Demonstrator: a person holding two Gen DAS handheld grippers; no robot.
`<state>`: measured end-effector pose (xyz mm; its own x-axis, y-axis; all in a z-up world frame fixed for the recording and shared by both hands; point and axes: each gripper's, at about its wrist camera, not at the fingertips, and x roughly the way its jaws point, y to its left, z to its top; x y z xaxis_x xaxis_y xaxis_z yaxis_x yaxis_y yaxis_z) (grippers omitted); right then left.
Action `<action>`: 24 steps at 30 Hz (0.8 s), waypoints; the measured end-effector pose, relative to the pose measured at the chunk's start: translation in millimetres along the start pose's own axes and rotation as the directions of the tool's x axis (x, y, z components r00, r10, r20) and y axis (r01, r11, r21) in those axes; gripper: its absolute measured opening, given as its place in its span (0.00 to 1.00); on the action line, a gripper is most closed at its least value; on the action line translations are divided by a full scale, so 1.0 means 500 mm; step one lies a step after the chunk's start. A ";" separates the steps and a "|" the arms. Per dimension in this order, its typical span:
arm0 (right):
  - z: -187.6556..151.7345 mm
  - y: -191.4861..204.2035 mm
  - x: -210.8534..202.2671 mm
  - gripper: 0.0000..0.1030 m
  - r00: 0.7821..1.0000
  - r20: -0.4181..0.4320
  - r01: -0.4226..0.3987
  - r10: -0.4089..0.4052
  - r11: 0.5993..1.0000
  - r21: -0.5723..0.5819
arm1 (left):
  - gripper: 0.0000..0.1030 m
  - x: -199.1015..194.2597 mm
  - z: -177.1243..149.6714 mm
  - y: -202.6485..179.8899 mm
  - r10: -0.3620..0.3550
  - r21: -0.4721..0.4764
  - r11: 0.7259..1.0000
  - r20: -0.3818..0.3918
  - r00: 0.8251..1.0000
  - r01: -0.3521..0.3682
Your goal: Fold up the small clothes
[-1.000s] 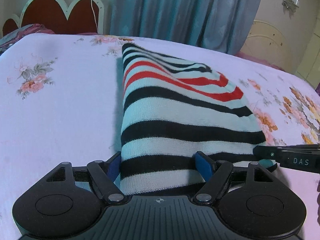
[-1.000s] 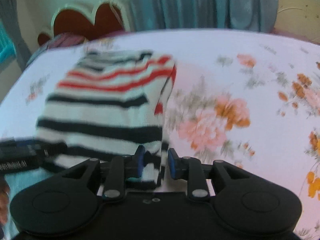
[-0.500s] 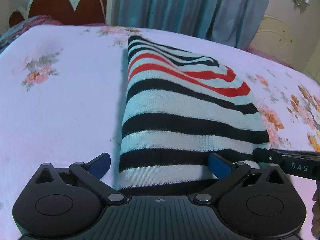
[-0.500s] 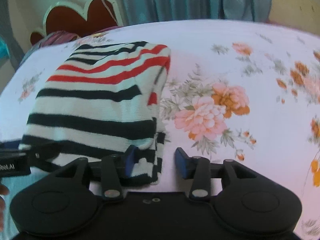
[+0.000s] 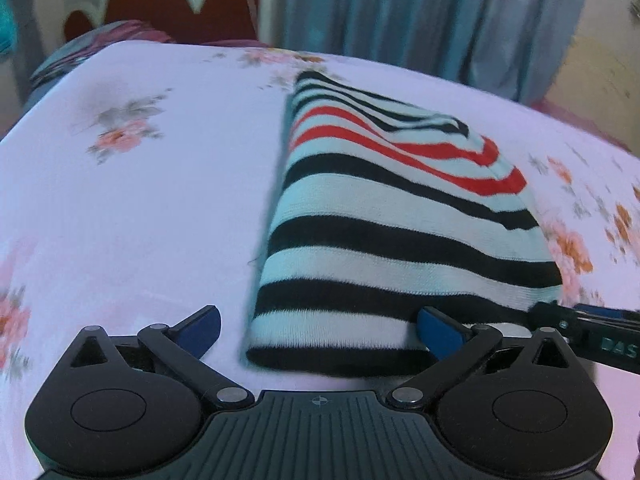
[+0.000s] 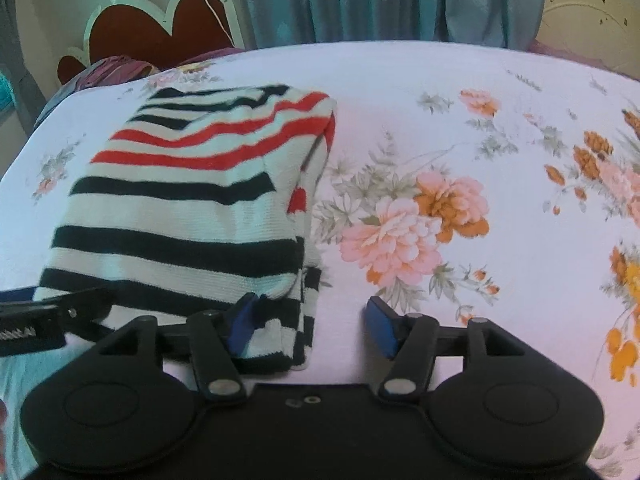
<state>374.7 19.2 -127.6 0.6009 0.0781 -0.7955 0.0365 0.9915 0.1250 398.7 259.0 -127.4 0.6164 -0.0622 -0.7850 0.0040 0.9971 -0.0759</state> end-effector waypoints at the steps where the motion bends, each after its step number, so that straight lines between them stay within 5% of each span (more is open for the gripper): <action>1: 0.001 0.001 -0.012 0.57 1.000 0.009 -0.004 0.004 1.000 -0.005 | 1.00 -0.009 -0.002 0.000 0.017 -0.007 1.000 0.006 1.000 -0.017; 7: -0.033 -0.005 -0.141 0.60 0.995 0.078 -0.062 0.065 0.997 -0.036 | 1.00 -0.131 -0.038 -0.003 0.165 -0.008 0.986 0.117 0.979 -0.166; 17: -0.158 -0.016 -0.396 0.78 0.974 0.210 -0.051 0.091 0.981 -0.186 | 1.00 -0.379 -0.137 -0.029 0.186 0.000 0.982 0.190 0.964 -0.190; 20: -0.194 -0.015 -0.485 0.92 0.953 0.288 -0.026 0.088 0.977 -0.210 | 1.00 -0.455 -0.175 -0.048 0.167 0.023 0.984 0.201 0.965 -0.176; 24: -0.242 -0.006 -0.597 0.99 0.914 0.404 0.053 0.038 0.976 -0.212 | 1.00 -0.559 -0.228 -0.071 0.152 0.020 0.987 0.240 0.959 -0.161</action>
<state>98.6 5.2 37.8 0.8730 0.0674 -0.4830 -0.1018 0.9938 -0.0454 136.4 236.1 24.7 0.7806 0.1021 -0.6166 -0.0795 0.9948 0.0640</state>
